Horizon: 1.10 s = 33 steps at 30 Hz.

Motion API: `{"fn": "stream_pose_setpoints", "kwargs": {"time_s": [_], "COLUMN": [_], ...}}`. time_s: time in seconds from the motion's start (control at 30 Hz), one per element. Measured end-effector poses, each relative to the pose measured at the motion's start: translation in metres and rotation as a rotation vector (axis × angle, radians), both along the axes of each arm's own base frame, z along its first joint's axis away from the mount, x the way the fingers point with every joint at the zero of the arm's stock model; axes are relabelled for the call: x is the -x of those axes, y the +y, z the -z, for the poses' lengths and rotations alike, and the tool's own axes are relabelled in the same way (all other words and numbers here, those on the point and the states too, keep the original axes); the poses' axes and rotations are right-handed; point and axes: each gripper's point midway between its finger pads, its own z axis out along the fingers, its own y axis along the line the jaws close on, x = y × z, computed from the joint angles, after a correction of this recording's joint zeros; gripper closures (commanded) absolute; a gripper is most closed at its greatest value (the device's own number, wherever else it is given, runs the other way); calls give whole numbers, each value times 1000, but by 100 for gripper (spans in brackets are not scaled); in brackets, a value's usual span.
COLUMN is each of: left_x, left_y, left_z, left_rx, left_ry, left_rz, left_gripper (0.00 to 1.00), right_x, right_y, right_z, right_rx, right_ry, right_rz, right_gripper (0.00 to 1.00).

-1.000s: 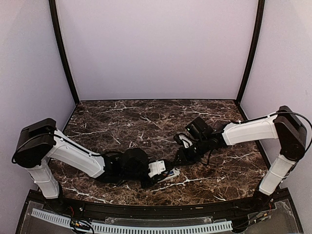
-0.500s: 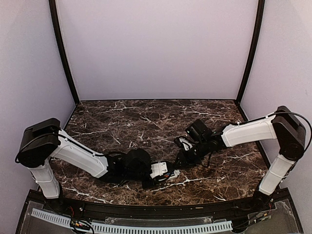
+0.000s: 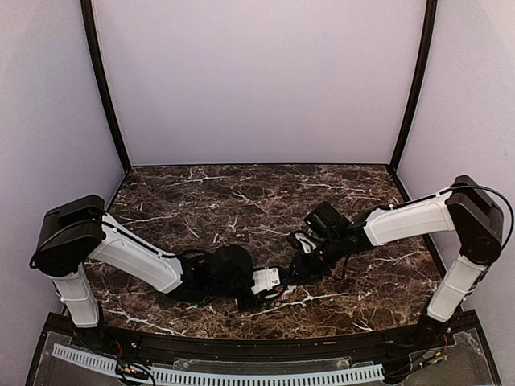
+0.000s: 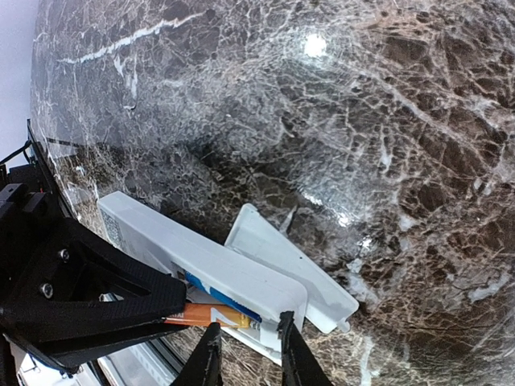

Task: Load the batteries into the remote control

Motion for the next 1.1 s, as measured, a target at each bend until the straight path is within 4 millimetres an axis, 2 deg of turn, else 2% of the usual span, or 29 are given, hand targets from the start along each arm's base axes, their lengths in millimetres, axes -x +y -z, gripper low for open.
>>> {"fn": "stream_pose_setpoints", "kwargs": {"time_s": [0.1, 0.17, 0.27, 0.4, 0.73, 0.9, 1.1], "left_x": [-1, -1, -2, -4, -6, -6, 5], "left_y": [-5, -6, -8, -9, -9, -7, -7], "left_z": [1, 2, 2, 1, 0, -1, -1], "left_rx": [9, 6, 9, 13, 12, 10, 9], "left_ry": [1, 0, -2, -13, -18, -9, 33], "left_rz": [7, 8, 12, 11, 2, -2, 36], "left_gripper": [100, 96, 85, 76, 73, 64, 61], "right_x": [1, 1, 3, 4, 5, 5, 4], "right_y": [1, 2, 4, 5, 4, 4, 4], "right_z": [0, -1, -2, -2, -2, -3, -3], "right_rx": [-2, -8, -15, -17, -14, -10, -1], "right_ry": [7, 11, 15, 17, 17, 17, 13], "right_rz": [5, 7, 2, -3, -3, -7, -7], "right_gripper": [77, 77, 77, 77, 77, 77, 77]}}
